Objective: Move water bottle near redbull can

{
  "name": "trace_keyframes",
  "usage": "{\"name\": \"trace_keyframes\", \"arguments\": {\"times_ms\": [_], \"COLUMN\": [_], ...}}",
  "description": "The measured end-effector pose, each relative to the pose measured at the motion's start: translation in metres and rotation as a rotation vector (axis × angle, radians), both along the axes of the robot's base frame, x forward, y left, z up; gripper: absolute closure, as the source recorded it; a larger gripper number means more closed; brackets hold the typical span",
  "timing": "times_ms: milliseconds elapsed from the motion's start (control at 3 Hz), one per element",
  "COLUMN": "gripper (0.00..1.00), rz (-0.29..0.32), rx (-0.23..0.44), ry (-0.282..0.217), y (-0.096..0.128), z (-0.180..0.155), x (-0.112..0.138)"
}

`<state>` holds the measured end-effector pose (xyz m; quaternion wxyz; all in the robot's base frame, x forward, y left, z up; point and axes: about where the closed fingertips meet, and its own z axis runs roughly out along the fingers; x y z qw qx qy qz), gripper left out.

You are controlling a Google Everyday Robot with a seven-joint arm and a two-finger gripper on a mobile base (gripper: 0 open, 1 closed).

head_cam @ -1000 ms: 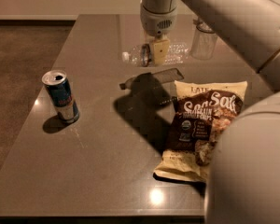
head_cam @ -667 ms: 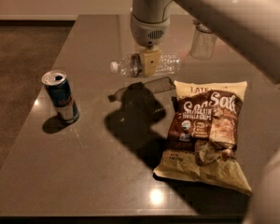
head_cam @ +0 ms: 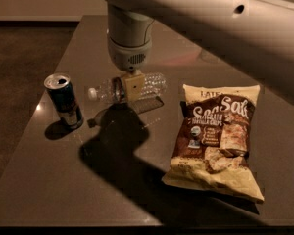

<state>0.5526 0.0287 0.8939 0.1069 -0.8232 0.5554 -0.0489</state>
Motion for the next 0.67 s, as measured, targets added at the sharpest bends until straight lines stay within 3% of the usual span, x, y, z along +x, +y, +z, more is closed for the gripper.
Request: {"name": "trace_keyframes", "arguments": {"times_ms": [667], "gripper": [1.0], "rz": [0.081], "rx": [0.013], "ry": [-0.026], "y": [0.023], "z": [-0.015], "x": [-0.024]}}
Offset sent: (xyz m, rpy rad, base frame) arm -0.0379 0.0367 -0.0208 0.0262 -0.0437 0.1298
